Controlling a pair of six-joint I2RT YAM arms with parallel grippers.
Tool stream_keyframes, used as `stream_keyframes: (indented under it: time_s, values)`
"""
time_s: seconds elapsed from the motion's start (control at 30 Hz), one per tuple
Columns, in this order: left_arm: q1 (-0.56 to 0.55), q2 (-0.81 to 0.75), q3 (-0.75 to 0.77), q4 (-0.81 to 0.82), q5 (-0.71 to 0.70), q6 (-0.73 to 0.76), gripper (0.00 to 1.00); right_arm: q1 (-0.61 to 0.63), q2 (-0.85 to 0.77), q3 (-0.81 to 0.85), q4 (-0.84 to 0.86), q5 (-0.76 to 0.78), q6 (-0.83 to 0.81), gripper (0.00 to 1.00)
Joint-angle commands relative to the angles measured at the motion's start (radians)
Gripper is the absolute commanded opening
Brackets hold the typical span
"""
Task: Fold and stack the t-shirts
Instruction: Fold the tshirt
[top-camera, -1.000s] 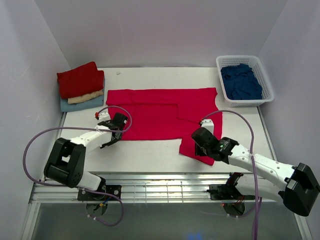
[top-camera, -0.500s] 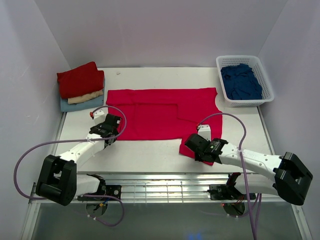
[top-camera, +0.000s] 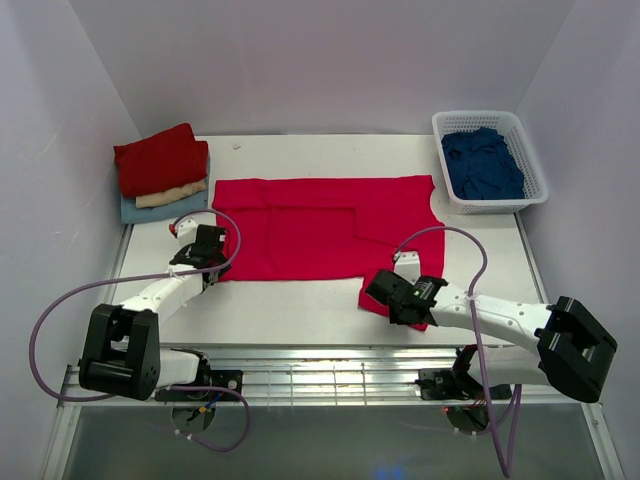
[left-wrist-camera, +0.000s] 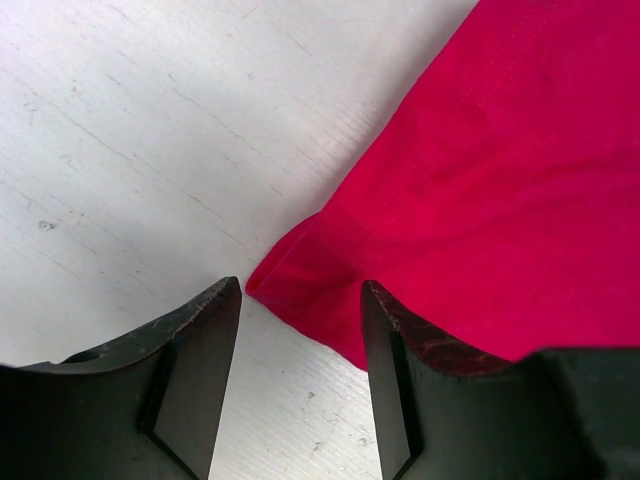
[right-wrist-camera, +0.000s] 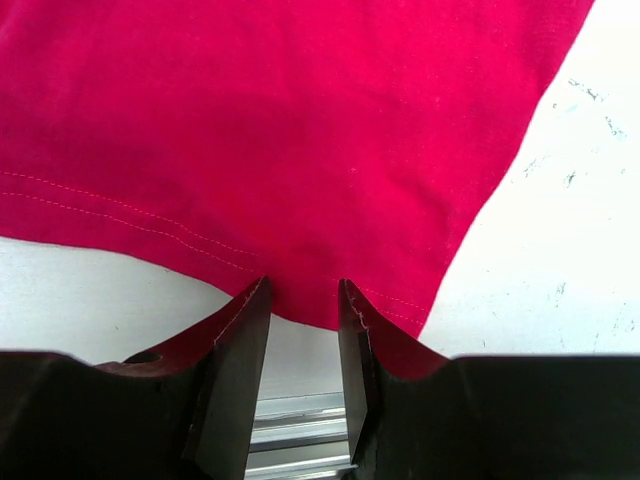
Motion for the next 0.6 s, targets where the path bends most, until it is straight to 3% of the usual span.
stream_keyframes:
  time_s: [0.0,0.57]
  values:
    - [0.017,0.012,-0.001,0.036,0.043,0.018,0.62,0.008,0.016,0.037,-0.023,0.035,0.038,0.39]
    - [0.04,0.063,0.028,-0.007,0.059,0.009,0.52,0.01,0.002,-0.022,-0.051,0.106,0.19,0.4]
